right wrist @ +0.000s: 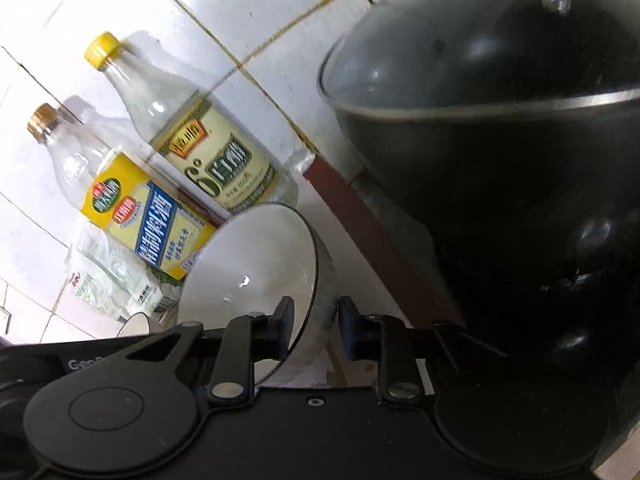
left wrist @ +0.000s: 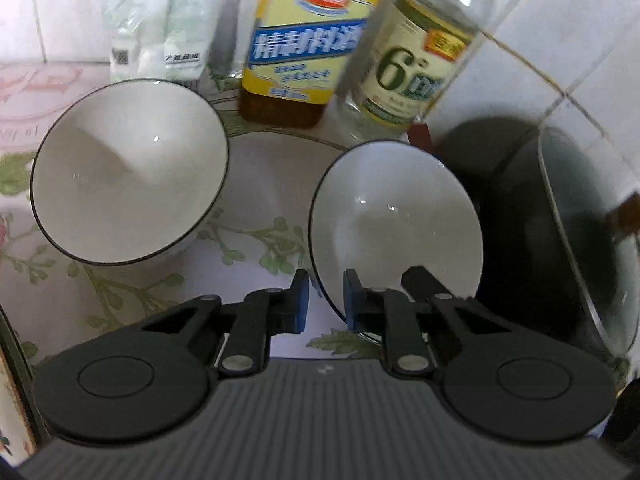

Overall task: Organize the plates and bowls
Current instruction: 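Lift the held bowl and lower it into the first white bowl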

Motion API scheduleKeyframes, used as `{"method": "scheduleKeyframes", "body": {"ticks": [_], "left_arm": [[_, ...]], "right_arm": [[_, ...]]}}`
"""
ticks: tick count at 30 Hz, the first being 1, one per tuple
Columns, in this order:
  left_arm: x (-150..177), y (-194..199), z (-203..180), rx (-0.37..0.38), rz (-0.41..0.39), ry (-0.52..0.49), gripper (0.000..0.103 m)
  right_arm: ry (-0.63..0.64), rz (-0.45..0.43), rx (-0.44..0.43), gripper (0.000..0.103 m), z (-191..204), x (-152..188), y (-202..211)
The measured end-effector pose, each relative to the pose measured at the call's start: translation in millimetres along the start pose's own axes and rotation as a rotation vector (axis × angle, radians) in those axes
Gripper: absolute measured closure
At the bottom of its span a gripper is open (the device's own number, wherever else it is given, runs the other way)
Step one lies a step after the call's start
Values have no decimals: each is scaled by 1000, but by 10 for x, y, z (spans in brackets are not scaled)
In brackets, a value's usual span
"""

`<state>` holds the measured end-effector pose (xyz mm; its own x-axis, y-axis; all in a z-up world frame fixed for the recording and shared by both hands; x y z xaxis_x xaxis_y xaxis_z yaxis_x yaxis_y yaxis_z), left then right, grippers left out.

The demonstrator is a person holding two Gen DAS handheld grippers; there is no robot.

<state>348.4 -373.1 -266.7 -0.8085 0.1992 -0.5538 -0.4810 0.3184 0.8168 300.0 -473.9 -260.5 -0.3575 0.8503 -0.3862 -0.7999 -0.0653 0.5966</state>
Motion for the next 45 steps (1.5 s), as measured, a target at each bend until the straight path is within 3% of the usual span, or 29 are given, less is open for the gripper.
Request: {"method": "scheduleKeyframes", "body": {"ticks": [3,7,11,17,27,32,41,45], "left_arm": [[64,67,-32,-30,3,-61,88],[117,263,20,-22,2,-27,89],[125,558,-12,-42,-36,-81,90],[220,971,37,-29,-30,-125,90],[618,1521,303,33,-9,-74,90],[796,1732,384,19,-9,-108,90],[1034,1871,643,41,3,-44,90],[1178,1827,742,84,21,15,90]], "right_arm": [[5,18,15,83,-5,40,21],[-24,46,-5,82,3,108,174],[-38,57,-9,82,89,209,383],[-78,65,-31,82,218,365,756],[-10,78,-24,82,460,771,1316],[40,94,-8,82,557,1027,1501],[95,145,12,82,590,1338,1559],[87,137,18,81,526,1463,1591]]}}
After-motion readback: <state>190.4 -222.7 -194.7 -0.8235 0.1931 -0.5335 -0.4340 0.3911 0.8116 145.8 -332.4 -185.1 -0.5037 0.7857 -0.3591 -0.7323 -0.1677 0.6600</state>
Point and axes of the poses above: each gripper's, at about its wrist camera, not at the fingertips, and y roughly against the way its jaws point, z to its left, x to its underside, the point moved 9 cm from there along -y, roughly the way its jaws point, and after that the axes turned 14 degrees about -y, right-handed, at the moved point
